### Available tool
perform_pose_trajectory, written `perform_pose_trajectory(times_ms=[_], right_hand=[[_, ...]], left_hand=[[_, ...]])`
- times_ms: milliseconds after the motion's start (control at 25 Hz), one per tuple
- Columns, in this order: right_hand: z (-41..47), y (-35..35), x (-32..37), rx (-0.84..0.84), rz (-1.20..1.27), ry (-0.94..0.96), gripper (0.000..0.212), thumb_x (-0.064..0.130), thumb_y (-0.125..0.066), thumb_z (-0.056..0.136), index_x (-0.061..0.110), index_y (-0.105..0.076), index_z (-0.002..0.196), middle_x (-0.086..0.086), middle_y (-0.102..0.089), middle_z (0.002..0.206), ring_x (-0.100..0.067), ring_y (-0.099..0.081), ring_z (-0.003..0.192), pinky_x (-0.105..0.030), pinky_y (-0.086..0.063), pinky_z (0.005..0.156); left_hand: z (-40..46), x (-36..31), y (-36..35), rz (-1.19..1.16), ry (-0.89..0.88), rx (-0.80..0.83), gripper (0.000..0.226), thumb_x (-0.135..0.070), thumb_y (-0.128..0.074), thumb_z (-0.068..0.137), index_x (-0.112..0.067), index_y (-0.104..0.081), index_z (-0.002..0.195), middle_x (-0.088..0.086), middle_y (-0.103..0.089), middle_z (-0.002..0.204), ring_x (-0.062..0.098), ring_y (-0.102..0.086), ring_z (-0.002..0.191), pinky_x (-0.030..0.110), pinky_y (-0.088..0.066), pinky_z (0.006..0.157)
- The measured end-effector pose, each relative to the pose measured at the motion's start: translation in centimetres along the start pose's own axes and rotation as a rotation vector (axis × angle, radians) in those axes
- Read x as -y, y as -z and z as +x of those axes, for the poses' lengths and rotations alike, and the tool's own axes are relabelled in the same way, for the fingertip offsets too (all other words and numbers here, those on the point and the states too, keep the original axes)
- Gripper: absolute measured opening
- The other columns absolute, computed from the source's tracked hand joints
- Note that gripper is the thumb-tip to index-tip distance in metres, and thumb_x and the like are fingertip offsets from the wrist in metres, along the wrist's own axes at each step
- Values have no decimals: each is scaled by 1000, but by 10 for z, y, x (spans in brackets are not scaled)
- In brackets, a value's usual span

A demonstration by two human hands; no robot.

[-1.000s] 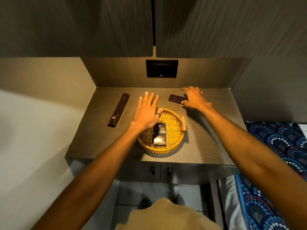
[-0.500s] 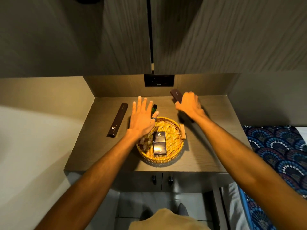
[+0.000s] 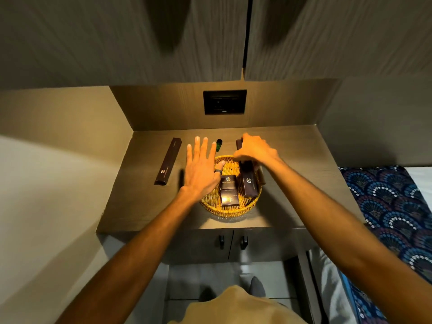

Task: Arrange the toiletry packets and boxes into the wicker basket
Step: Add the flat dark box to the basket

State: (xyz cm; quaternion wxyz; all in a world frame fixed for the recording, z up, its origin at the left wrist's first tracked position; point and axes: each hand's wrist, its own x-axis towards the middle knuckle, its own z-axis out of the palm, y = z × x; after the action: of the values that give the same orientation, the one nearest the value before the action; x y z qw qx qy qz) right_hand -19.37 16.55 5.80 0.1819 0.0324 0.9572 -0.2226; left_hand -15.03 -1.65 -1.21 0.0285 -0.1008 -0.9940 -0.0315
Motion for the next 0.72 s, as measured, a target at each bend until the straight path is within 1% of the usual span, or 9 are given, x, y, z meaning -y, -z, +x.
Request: perform_pose_trajectory(times_ms=[80, 160, 200, 320, 520, 640, 720], right_hand=[[0, -12, 4, -20, -24, -42, 74, 29, -79, 82, 7, -42, 142, -21, -56, 137, -39, -56, 127, -51, -60, 94], [2, -18, 8, -69, -48, -40, 78, 27, -82, 81, 5, -39, 143, -23, -55, 138, -41, -53, 130, -50, -55, 98], [4, -20, 10, -97, -58, -29, 78, 26, -83, 81, 4, -39, 141, -24, -56, 138, -41, -52, 132, -50, -53, 99], [4, -27, 9, -140, -108, -16, 76, 22, -84, 81, 3, -39, 140, -25, -57, 136, -41, -51, 132, -49, -52, 99], [5, -28, 9, -97, -161, -20, 76, 21, -83, 83, 3, -40, 143, -23, -57, 138, -39, -53, 132, -47, -53, 101], [4, -30, 11, -41, -195, -45, 76, 18, -81, 83, 4, -40, 145, -21, -58, 136, -36, -56, 128, -45, -55, 97], [4, -33, 10, -35, -199, -54, 76, 17, -82, 83, 4, -40, 145, -20, -58, 136, -36, -57, 127, -44, -55, 96]], left_hand=[[-5, 1, -3, 1, -13, 1, 72, -57, -22, 107, -17, -8, 166, 16, 1, 174, 36, 11, 160, 58, 2, 129], [-8, 1, -6, 0, -26, -5, 72, -56, -23, 107, -17, -9, 166, 16, 0, 173, 36, 11, 160, 58, 2, 129], [-9, 1, -6, -5, -29, -9, 72, -56, -23, 107, -17, -9, 166, 16, 0, 173, 36, 10, 160, 58, 2, 129], [-11, 1, -7, -15, -29, -21, 72, -57, -23, 107, -17, -11, 166, 16, -2, 173, 37, 9, 160, 57, 4, 129], [-11, 0, -8, -27, -25, -9, 71, -55, -25, 107, -16, -12, 166, 16, -3, 174, 37, 8, 160, 59, 0, 129], [-10, 1, -6, -39, -21, -14, 71, -54, -27, 107, -16, -14, 166, 17, -4, 173, 37, 8, 160, 59, 1, 129], [-7, 5, -5, -59, -9, -24, 71, -54, -27, 107, -15, -15, 166, 17, -4, 173, 37, 8, 160, 58, 2, 129]])
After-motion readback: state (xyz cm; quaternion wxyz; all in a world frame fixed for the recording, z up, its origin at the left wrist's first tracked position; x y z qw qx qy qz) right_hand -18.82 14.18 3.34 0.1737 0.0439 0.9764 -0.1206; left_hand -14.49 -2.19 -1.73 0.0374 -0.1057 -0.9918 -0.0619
